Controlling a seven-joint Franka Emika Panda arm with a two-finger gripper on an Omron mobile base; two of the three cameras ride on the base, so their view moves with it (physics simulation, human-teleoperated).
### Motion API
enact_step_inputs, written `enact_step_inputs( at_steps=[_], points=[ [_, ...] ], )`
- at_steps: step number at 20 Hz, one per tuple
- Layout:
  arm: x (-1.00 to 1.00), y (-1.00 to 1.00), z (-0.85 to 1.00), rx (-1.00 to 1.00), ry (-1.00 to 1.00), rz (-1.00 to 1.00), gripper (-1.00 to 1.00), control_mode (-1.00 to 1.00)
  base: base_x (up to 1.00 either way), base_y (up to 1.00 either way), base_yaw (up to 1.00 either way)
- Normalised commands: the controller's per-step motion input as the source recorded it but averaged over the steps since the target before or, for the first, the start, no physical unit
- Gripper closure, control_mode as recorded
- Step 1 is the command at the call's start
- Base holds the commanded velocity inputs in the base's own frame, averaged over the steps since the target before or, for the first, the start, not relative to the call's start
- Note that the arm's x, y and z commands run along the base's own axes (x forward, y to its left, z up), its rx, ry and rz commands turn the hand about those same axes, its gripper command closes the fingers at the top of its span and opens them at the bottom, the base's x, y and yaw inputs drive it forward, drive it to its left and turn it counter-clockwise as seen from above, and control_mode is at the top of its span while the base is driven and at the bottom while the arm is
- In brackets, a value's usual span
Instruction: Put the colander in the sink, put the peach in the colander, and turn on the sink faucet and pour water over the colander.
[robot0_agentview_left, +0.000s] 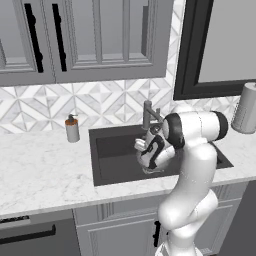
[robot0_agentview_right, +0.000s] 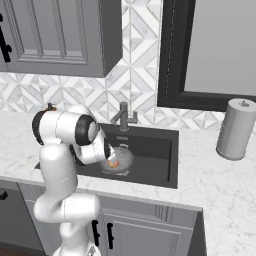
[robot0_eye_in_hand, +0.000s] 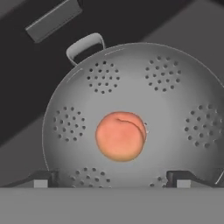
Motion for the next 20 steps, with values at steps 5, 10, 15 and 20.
enact_step_inputs(
  at_steps=[5, 10, 15, 20],
  points=[
    [-0.30, 0.03, 0.81, 0.00, 0.00, 0.03, -1.00, -1.00, 0.00, 0.00, 0.00],
    [-0.49, 0.01, 0.96, 0.00, 0.00, 0.03, -1.00, -1.00, 0.00, 0.00, 0.00],
    [-0.76, 0.02, 0.73, 0.00, 0.00, 0.04, -1.00, -1.00, 0.00, 0.00, 0.00],
    [-0.80, 0.05, 0.71, 0.00, 0.00, 0.05, -1.00, -1.00, 0.00, 0.00, 0.00]
  ],
)
